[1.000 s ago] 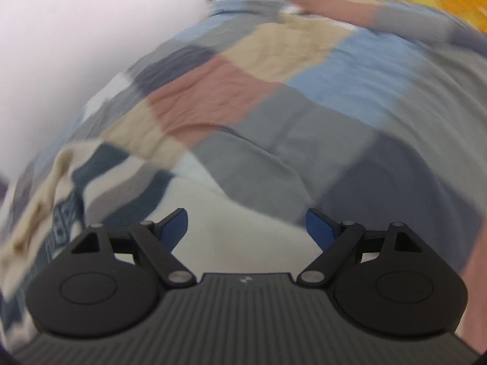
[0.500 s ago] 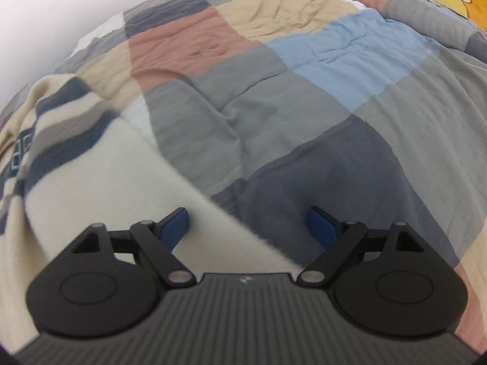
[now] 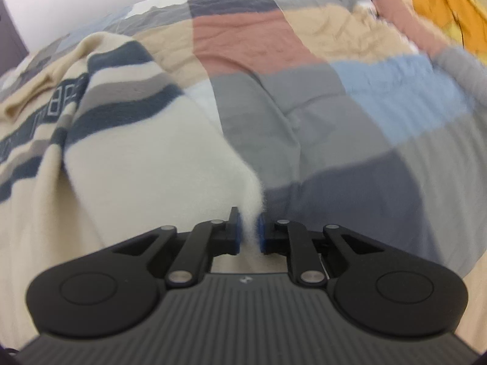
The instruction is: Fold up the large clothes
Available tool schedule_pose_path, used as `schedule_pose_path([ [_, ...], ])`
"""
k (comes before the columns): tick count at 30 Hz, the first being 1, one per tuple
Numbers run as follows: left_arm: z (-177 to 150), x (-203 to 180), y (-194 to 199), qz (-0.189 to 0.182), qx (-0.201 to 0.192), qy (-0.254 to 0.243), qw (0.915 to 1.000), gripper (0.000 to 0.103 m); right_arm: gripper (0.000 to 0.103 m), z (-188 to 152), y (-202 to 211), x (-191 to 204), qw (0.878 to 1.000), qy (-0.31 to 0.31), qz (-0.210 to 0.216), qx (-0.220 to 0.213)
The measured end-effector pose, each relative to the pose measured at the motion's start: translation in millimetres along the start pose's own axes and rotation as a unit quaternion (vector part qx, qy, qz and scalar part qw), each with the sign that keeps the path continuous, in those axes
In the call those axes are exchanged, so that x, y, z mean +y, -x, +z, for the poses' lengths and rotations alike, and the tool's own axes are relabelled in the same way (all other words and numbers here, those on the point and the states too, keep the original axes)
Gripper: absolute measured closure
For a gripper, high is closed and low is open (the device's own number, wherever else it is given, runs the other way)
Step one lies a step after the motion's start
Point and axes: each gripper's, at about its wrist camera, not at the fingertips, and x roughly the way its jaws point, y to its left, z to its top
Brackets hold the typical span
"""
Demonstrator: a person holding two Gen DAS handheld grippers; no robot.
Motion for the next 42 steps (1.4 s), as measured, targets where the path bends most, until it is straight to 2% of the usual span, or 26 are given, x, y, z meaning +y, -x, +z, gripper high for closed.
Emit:
schedule_pose_path([
  [6,2,3,-3,0.003,0.000,0.006,1.0000,0.029,0.090,53,36,-8,0.995,0.043,-0.055,-0.070],
  [12,4,6,-7,0.012,-0.015,0.007,0.9998,0.029,0.090,123,57,-35,0.979,0.065,-0.134,-0.138],
  [17,8,9,-15,0.016,-0.015,0.012,0.9997,0.029,0.090,168,43,-55,0.969,0.052,-0.173,-0.170],
  [20,9,9,-16,0.020,-0.018,0.008,0.9996,0.029,0.090,183,15,-69,0.969,0.040,-0.182,-0.163],
  [23,10,8,-18,0.021,-0.023,0.008,0.9995,0.028,0.089,182,-22,-81,0.974,0.021,-0.177,-0.141],
  [28,15,7,-25,0.030,-0.018,0.003,0.9994,0.028,0.088,157,-79,-104,0.981,-0.036,-0.159,-0.102],
  [32,17,7,-27,0.037,-0.020,-0.002,0.9991,0.028,0.087,139,-99,-107,0.982,-0.054,-0.146,-0.105],
  [35,20,8,-27,0.038,-0.021,-0.004,0.9990,0.028,0.087,135,-96,-103,0.981,-0.061,-0.142,-0.115],
  [36,21,8,-26,0.036,-0.022,-0.002,0.9991,0.028,0.084,135,-94,-103,0.981,-0.066,-0.140,-0.115],
  [38,22,9,-22,0.030,-0.025,-0.001,0.9992,0.028,0.066,136,-86,-100,0.981,-0.068,-0.142,-0.114],
  [39,22,9,-20,0.028,-0.027,-0.002,0.9992,0.028,0.044,137,-81,-97,0.981,-0.069,-0.139,-0.117],
  [40,22,9,-18,0.025,-0.029,-0.004,0.9992,0.028,0.028,136,-72,-94,0.981,-0.070,-0.132,-0.127],
  [42,23,8,-12,0.020,-0.033,-0.011,0.9992,0.028,0.027,135,-54,-83,0.979,-0.066,-0.121,-0.147],
])
